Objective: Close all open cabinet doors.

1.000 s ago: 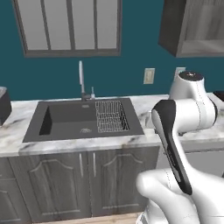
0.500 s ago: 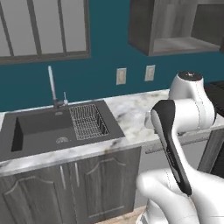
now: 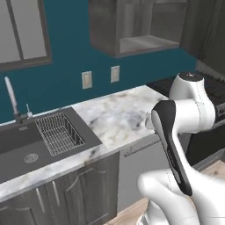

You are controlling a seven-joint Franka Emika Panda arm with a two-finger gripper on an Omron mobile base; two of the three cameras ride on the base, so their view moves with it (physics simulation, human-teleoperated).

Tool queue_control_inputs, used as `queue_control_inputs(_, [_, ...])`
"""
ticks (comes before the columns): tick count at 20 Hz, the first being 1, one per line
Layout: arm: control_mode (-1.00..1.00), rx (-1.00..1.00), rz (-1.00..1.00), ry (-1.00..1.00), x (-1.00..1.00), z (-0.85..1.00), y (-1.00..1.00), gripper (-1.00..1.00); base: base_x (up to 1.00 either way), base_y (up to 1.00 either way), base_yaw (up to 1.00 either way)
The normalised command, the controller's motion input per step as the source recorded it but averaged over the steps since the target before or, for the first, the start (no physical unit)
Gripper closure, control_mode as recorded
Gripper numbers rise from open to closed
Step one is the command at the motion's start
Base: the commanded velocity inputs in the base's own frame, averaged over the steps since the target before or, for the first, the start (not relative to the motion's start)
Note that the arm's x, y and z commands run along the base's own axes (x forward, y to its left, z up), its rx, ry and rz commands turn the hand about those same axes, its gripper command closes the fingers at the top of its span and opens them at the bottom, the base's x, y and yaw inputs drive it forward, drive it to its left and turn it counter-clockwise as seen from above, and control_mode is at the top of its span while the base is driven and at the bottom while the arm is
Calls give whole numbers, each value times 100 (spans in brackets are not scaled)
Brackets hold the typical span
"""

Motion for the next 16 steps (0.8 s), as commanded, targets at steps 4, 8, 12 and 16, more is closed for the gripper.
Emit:
queue_control_inputs(4, [100,0,0,0,0,0,0,-100,7,-24,-36])
queue_control_inputs(8, [100,0,0,0,0,0,0,-100,18,-30,-25])
queue_control_inputs(12, [100,0,0,0,0,0,0,-100,60,-33,-3])
queue_control_inputs(16, [100,0,0,0,0,0,0,-100,57,-34,0])
